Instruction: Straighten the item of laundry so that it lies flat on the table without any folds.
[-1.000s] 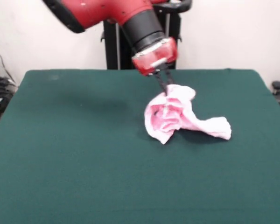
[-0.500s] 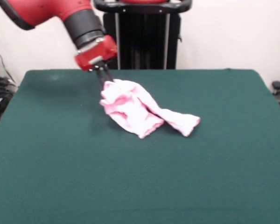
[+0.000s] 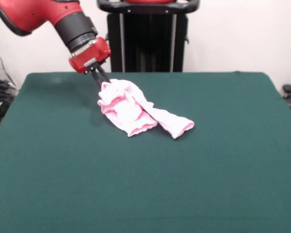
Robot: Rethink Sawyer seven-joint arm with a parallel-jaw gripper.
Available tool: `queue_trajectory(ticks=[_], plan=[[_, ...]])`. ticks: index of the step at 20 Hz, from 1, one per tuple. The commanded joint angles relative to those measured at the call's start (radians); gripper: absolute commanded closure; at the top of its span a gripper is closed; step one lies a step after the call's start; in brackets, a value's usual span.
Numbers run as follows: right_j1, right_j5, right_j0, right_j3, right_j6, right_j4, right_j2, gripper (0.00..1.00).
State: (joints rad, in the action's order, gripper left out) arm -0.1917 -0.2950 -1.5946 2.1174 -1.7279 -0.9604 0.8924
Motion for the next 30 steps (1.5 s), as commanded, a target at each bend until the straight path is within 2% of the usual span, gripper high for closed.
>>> queue_trajectory(ticks=[1,3,8,13,14,16,18,19,21,22,25,28,29,30], plan=[[-0.058,-0.050,0.108,-0.071,0.248,-0.102,0.080,1.00],[-0.072,-0.009,0.125,-0.071,0.189,-0.114,0.054,1.00],[-0.185,0.089,0.197,-0.031,0.033,-0.153,0.004,1.00],[-0.204,0.116,0.215,-0.036,0.029,-0.162,-0.007,1.00],[-0.204,0.120,0.218,-0.037,0.032,-0.161,-0.011,0.00],[-0.287,0.158,0.265,-0.011,-0.040,-0.149,-0.032,0.00],[-0.442,0.141,0.310,0.052,-0.105,-0.073,-0.016,0.00],[-0.567,0.108,0.343,0.100,-0.154,0.005,-0.004,0.00],[-0.688,0.061,0.370,0.148,-0.173,0.112,0.032,0.00],[-0.750,0.025,0.379,0.176,-0.176,0.196,0.068,0.00],[-0.807,0.015,0.413,0.208,-0.190,0.332,0.083,0.00],[-0.873,0.083,0.536,0.230,-0.281,0.403,-0.030,0.00],[-0.886,0.105,0.592,0.231,-0.311,0.413,-0.087,0.00],[-0.888,0.140,0.682,0.218,-0.361,0.407,-0.185,0.00]])
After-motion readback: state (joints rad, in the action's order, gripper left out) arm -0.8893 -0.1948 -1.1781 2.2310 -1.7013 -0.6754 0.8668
